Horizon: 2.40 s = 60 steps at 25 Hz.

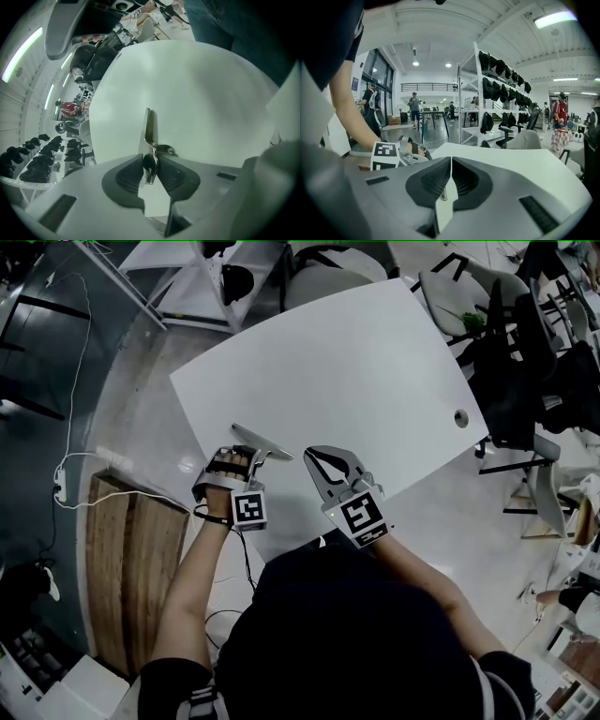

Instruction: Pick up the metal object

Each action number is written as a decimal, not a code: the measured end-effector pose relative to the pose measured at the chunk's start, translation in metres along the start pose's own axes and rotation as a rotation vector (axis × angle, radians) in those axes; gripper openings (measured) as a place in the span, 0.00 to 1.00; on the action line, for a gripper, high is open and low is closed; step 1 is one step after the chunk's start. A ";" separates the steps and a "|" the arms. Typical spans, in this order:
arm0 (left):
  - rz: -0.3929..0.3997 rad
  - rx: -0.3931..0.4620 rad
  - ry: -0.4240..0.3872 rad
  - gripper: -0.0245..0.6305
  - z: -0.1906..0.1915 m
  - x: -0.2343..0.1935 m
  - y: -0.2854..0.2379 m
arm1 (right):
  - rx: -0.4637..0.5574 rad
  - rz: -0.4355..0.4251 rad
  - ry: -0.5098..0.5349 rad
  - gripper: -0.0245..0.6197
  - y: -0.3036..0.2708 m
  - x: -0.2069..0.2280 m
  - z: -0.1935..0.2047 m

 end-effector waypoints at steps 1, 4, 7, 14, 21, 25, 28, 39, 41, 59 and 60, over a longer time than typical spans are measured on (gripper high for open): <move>0.002 -0.001 0.001 0.19 0.000 0.000 -0.001 | 0.001 -0.001 0.001 0.08 0.000 0.000 0.000; 0.015 0.002 0.009 0.18 0.000 0.004 -0.004 | 0.004 -0.004 0.004 0.08 0.001 0.001 0.000; 0.023 -0.003 0.029 0.16 -0.001 0.000 0.003 | 0.009 -0.006 0.009 0.08 0.005 0.003 -0.002; -0.024 0.025 0.133 0.13 -0.007 -0.008 0.026 | 0.033 -0.011 0.025 0.08 0.014 0.004 -0.004; -0.185 0.101 0.404 0.07 -0.008 -0.034 0.067 | 0.070 -0.006 0.047 0.08 0.020 0.003 -0.014; -0.288 0.147 0.577 0.07 -0.006 -0.050 0.092 | 0.098 0.010 0.062 0.08 0.023 0.005 -0.021; -0.372 0.193 0.742 0.07 -0.001 -0.062 0.113 | 0.126 0.033 0.052 0.08 0.025 0.008 -0.029; -0.659 0.415 1.194 0.07 0.008 -0.095 0.192 | 0.295 0.085 0.138 0.08 0.037 0.013 -0.080; -0.726 0.469 1.210 0.07 0.010 -0.101 0.205 | 0.332 0.087 0.146 0.08 0.040 0.010 -0.093; -1.016 0.582 1.315 0.07 0.025 -0.143 0.292 | 0.559 0.090 0.174 0.08 0.063 0.003 -0.179; -1.021 0.581 1.316 0.07 0.025 -0.143 0.293 | 0.560 0.089 0.174 0.08 0.063 0.003 -0.180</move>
Point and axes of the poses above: the fingertips, and each gripper's own axes: y backward along the fingers, x to its right, z out of its underside, the point moved 8 cm from there along y, backward along the fingers, and after that the axes turned 1 degree about -x, right-handed, at the moved point
